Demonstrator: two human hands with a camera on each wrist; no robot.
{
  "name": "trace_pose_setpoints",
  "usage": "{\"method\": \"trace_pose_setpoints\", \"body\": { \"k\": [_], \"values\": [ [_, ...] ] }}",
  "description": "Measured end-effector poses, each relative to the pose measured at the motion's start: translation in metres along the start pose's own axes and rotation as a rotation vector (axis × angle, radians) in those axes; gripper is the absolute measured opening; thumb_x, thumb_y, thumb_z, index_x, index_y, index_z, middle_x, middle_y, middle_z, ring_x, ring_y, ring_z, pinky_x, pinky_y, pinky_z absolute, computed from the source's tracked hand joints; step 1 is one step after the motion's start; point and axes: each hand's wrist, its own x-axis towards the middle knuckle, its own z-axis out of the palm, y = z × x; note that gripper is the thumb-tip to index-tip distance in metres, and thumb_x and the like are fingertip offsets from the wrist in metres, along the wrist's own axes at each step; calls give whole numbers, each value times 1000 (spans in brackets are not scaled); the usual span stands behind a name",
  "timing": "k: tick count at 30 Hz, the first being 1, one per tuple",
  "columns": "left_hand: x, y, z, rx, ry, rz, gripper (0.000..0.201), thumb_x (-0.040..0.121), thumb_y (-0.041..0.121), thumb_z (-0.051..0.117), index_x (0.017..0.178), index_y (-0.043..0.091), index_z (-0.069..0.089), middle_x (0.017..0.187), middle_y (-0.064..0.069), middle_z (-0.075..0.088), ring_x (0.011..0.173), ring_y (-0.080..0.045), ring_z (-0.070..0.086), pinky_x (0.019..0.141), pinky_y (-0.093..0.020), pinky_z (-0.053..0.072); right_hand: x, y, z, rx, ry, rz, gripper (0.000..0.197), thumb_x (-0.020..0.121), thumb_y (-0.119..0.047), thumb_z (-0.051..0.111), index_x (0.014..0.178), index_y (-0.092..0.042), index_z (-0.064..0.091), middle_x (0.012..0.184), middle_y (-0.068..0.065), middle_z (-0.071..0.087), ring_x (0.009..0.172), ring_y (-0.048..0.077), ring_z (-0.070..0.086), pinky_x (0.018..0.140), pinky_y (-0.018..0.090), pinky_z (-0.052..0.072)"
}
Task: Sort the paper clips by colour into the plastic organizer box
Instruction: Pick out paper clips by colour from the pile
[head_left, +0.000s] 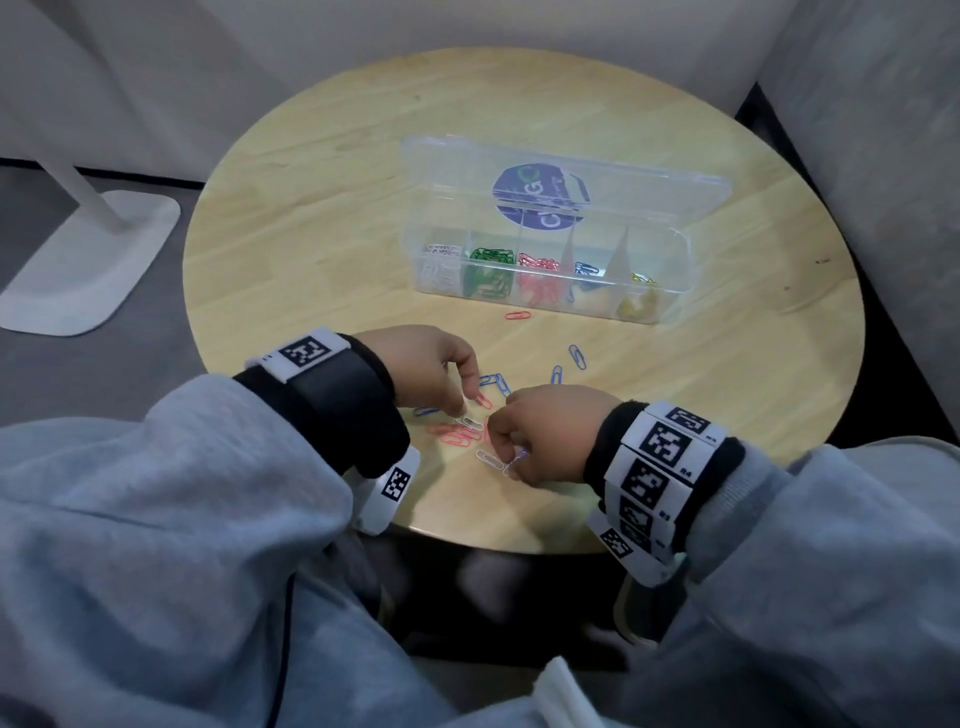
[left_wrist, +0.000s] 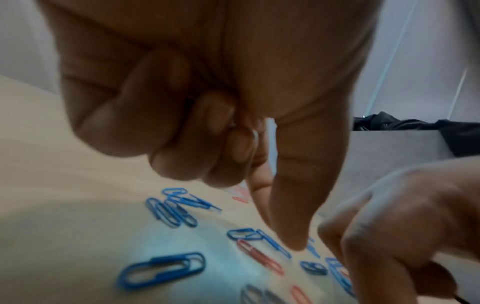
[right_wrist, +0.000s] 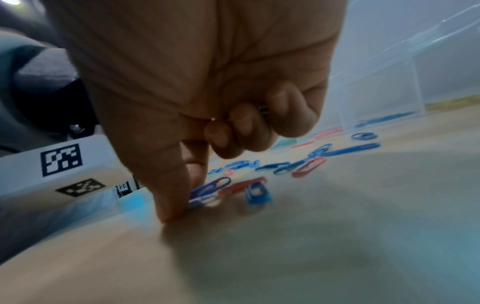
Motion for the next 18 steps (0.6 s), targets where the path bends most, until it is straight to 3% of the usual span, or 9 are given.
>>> {"method": "trace_pose_setpoints", "body": {
  "k": [4,7,9,13,18],
  "values": [
    [2,0,5,69,-1,13,16,74,23,72,85,30,63,65,4,47,56,-12,42,54,-26,30,-2,10,-3,-2,20,91,8,77,-26,60,78,-29,52,92,-6,57,87,20,57,68,28,44],
    [3,2,11,105,-9,20,17,75,27,73,89,27,64,62,9,45,54,-8,41,51,-24,28,-3,14,-5,17,11,100,18,77,-28,63,94,-27,57,94,-6,53,91,20,57,73,30,44],
    [5,3,15,111,-23,19,15,76,27,73,87,27,63,58,9,47,52,-7,42,50,-23,28,-2,8,-4,-3,-9,56,20,79,-25,63,98,-26,58,94,-7,49,95,20,57,71,28,41],
    [7,2,18,167,-21,4,12,76,24,71,79,27,60,58,9,50,53,-5,45,51,-22,30,2,6,-4,-28,0,69,10,81,-23,62,91,-25,58,94,-6,52,98,21,58,68,26,37],
    [5,2,17,179,-52,1,14,78,24,70,71,23,58,57,7,51,53,-5,44,50,-23,30,-3,12,-8,-2,8,108,20,81,-26,64,99,-25,57,98,-4,53,102,21,57,72,26,37]
  ]
}}
